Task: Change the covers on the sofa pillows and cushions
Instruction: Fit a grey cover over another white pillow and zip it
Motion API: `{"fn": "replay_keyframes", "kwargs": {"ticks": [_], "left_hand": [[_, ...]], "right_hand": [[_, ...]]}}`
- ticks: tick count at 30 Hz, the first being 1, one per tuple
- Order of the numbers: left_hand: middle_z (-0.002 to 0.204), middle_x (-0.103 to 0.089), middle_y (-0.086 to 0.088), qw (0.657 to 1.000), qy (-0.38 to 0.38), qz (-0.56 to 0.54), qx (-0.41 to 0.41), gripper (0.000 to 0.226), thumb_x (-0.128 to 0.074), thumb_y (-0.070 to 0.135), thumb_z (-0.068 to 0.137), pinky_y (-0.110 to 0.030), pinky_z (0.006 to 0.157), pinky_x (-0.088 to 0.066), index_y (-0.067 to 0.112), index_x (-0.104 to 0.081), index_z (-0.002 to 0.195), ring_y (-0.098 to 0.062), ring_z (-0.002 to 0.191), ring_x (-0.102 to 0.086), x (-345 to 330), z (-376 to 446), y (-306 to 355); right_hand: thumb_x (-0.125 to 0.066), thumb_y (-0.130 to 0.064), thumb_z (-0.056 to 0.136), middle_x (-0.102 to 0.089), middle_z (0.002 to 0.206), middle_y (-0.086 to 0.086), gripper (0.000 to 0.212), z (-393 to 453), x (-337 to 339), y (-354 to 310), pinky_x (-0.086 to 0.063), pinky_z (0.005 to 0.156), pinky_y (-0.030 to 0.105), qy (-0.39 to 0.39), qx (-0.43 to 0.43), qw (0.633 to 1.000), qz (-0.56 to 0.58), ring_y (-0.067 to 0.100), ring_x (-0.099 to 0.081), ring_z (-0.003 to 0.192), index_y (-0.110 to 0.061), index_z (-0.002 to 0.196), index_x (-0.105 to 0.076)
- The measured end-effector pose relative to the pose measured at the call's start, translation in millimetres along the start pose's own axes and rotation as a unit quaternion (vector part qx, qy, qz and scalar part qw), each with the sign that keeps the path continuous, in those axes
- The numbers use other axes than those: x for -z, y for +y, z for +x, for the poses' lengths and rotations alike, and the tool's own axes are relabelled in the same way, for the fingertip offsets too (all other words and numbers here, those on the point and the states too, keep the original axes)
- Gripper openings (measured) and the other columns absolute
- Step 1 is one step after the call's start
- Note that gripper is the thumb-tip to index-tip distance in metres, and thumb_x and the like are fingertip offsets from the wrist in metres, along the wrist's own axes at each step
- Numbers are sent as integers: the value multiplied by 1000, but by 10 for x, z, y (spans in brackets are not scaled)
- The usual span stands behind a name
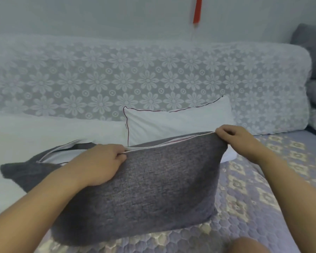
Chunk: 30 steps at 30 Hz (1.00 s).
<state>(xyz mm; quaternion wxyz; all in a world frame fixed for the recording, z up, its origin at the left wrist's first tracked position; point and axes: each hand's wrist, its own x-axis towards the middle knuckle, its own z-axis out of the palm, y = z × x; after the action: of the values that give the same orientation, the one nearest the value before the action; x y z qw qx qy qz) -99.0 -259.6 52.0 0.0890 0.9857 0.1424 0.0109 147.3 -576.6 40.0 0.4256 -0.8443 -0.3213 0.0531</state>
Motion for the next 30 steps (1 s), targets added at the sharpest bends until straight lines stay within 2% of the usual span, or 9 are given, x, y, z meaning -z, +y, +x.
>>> {"fn": "replay_keyframes", "kwargs": {"ticks": [2,4,6,10,13,17,20,25,30], "left_hand": [[100,-61,6,999,27,19,16,23,-41,40,105,-38,89,-49,30,-56,90,-19,99,-59,-53,52,-56],[97,-53,5,998,52,28,18,22,-41,37,106,-40,90,-46,28,-49,87,-21,99,-57,-99,80,-119],[96,-51,4,998,65,15,-6,22,-41,33,106,-39,87,-45,24,-46,86,-23,96,-58,-104,68,-124],[87,-53,8,996,21,76,-33,20,-31,40,107,-37,74,-44,26,-42,98,-16,84,-52,-133,-43,-19],[96,-58,6,995,-20,101,-5,22,-27,41,106,-38,86,-46,32,-42,119,-18,101,-49,-119,-119,38],[134,-54,12,991,-93,78,-49,60,-40,26,97,-40,105,-34,49,-23,150,-19,127,-35,-51,-97,270],[136,-49,8,994,-73,17,-74,51,-50,29,91,-38,109,-33,39,-43,141,-19,134,-31,-64,29,642],[133,-35,-5,980,45,191,-11,40,-51,43,90,-40,102,-33,22,-53,123,-28,126,-34,-91,211,1188],[130,-50,-2,979,49,-20,-199,50,-50,43,93,-44,98,-44,23,-42,138,-26,118,-48,-108,465,1784]], "right_hand": [[-54,-17,102,-66,95,-8,25,-32,103,29,-42,84,27,-20,3,999,-30,12,-60,89,-29,95,-75],[-47,1,100,-58,106,-1,50,2,172,37,-44,90,29,-45,35,984,-166,17,-58,99,-34,128,-66],[-39,6,98,-50,102,0,63,59,138,-14,-46,90,35,-74,66,955,-278,21,-54,97,-38,139,-56],[-48,-16,99,-50,100,-4,19,121,105,-142,-46,84,37,-22,96,941,-324,19,-52,93,-23,102,-65],[-55,-15,98,-52,114,-9,17,158,208,-145,-45,92,34,-41,94,930,-353,15,-51,104,-30,100,-63],[-57,-9,98,-64,114,-9,20,180,177,-125,-49,89,32,-18,72,977,-200,11,-58,107,-27,104,-57],[-62,-11,96,-69,103,-6,23,154,158,-94,-54,85,32,-6,27,992,-122,15,-65,99,-27,112,-62],[-65,-5,94,-73,104,1,23,-21,103,-89,-55,77,15,53,31,998,20,2,-69,94,-15,113,-71],[-66,-5,94,-74,107,-2,25,-100,97,-39,-53,80,13,55,32,997,46,1,-68,99,-14,117,-72]]}}
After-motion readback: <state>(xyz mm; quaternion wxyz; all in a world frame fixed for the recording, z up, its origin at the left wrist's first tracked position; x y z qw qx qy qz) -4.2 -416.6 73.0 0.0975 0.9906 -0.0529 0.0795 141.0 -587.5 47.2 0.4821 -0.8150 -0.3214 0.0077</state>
